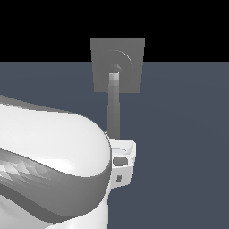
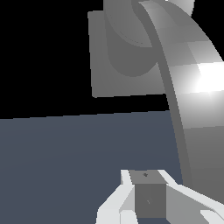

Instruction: Turn on the faucet by rotating a designated handle.

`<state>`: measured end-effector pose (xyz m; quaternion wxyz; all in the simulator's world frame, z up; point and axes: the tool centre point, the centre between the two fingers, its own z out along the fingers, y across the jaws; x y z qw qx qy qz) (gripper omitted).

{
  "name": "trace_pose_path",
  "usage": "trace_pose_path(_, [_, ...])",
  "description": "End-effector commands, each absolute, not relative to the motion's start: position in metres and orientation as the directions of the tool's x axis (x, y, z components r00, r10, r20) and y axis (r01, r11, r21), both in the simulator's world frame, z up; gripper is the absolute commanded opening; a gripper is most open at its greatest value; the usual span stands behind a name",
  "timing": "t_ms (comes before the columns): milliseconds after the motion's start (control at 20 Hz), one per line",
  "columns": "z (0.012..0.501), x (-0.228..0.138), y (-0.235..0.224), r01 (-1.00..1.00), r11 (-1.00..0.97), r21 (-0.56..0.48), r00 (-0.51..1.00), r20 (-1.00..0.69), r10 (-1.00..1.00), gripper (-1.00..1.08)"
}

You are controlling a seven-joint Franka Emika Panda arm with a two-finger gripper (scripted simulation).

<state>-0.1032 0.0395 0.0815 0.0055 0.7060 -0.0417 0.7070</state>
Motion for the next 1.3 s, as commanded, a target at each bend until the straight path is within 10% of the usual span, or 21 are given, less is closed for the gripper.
trace_pose_path(0, [0.083,-0.104,0.021,-0.083,-0.996,-0.044,-0.004,0.999,-0.043,-1.00])
trace_pose_path(1250, [0.074,-0.118,-0.057,-0.084,-0.995,-0.050,0.030,0.998,-0.053,-1.00])
